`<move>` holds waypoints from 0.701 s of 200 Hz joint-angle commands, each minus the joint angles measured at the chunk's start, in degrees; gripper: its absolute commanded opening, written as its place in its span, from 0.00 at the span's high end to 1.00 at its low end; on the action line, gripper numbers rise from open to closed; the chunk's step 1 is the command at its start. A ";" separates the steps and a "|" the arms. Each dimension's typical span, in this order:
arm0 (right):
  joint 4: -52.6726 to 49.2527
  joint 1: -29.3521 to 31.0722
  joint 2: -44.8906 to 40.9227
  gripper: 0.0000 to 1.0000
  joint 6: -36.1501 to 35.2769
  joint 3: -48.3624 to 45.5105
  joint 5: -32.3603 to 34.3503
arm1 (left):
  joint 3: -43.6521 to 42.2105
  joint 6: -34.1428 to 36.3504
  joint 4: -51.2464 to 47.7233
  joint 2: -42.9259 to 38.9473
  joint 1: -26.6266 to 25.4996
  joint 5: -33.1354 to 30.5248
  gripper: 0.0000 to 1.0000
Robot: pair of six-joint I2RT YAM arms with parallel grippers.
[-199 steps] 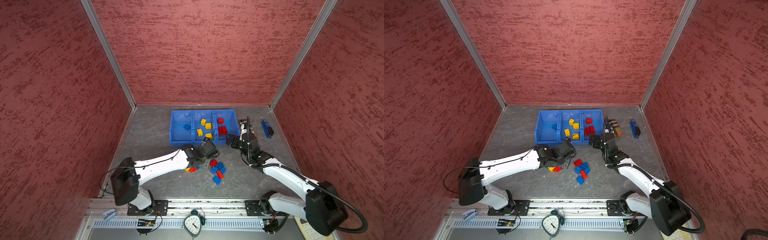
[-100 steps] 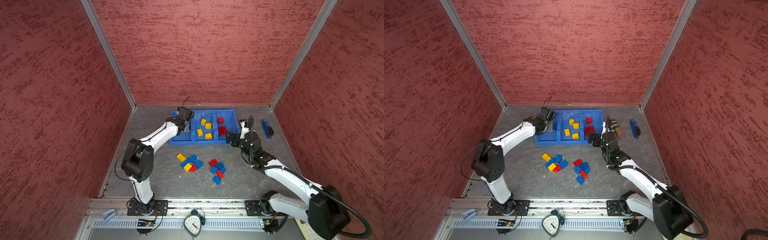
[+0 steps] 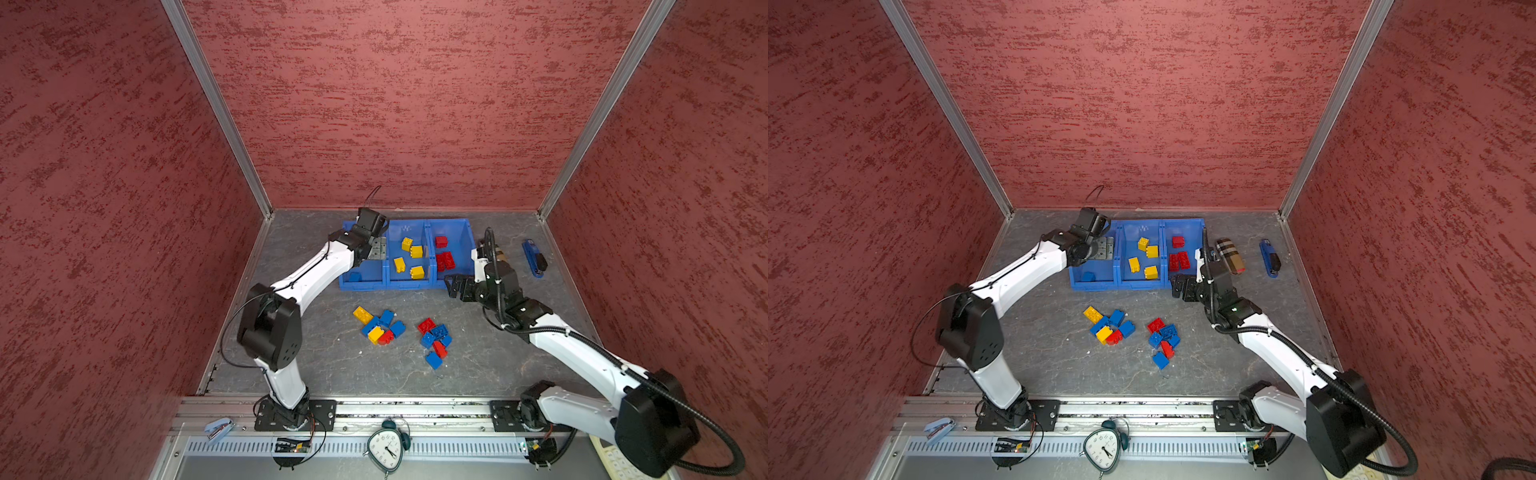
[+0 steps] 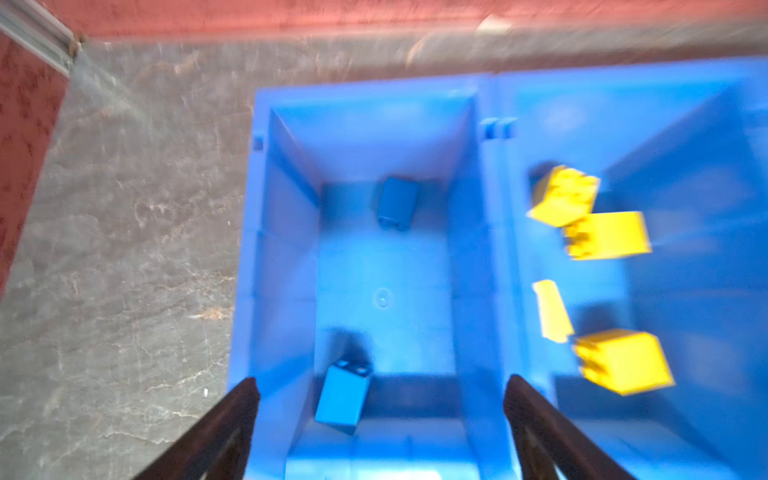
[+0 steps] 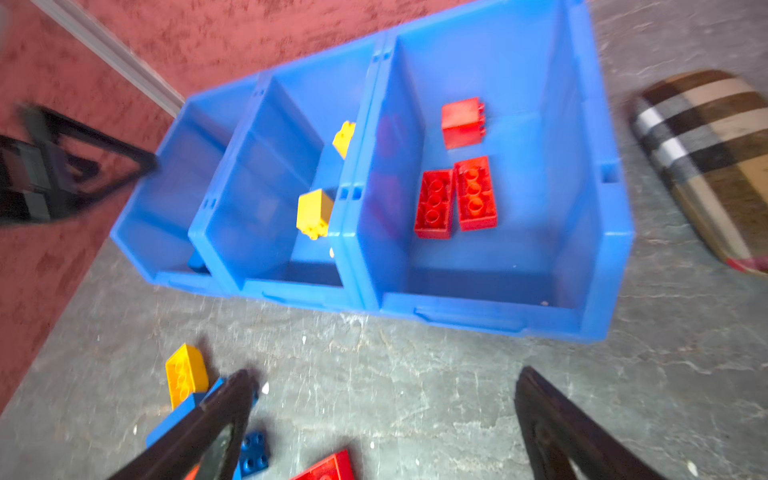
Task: Sort the legos into containers by color
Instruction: 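Carry the blue brick into the compartment farthest from the glasses case and release, then grasp a blue brick from the pile with the right gripper while the left withdraws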
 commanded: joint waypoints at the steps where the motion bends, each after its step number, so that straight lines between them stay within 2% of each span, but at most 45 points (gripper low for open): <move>1: -8.66 1.88 2.93 0.01 -6.57 3.63 -5.72 | -6.23 -0.58 4.79 -8.10 -2.11 4.99 0.00; 18: -16.23 4.33 6.59 0.01 -12.87 6.90 -5.53 | -12.70 -1.03 9.79 -15.12 -4.79 5.39 0.01; 42: -25.30 8.88 11.99 0.01 -20.30 10.49 -6.96 | -19.93 -4.76 14.14 -22.64 -7.68 0.28 0.01; 67: -26.57 14.73 15.65 0.03 -24.52 11.90 -12.16 | -25.36 -10.44 15.65 -28.39 -7.47 -5.28 0.01; 96: -29.12 20.96 21.38 0.04 -28.01 13.59 -9.23 | -28.61 -12.53 14.86 -33.33 -6.63 -10.46 0.00; 123: -30.29 22.75 24.61 0.07 -29.39 15.14 -4.95 | -29.88 -13.06 13.94 -35.62 -5.20 -11.17 0.01; 140: -30.08 23.09 25.98 0.15 -29.94 15.59 -3.90 | -30.15 -13.26 13.55 -35.74 -4.99 -11.06 0.01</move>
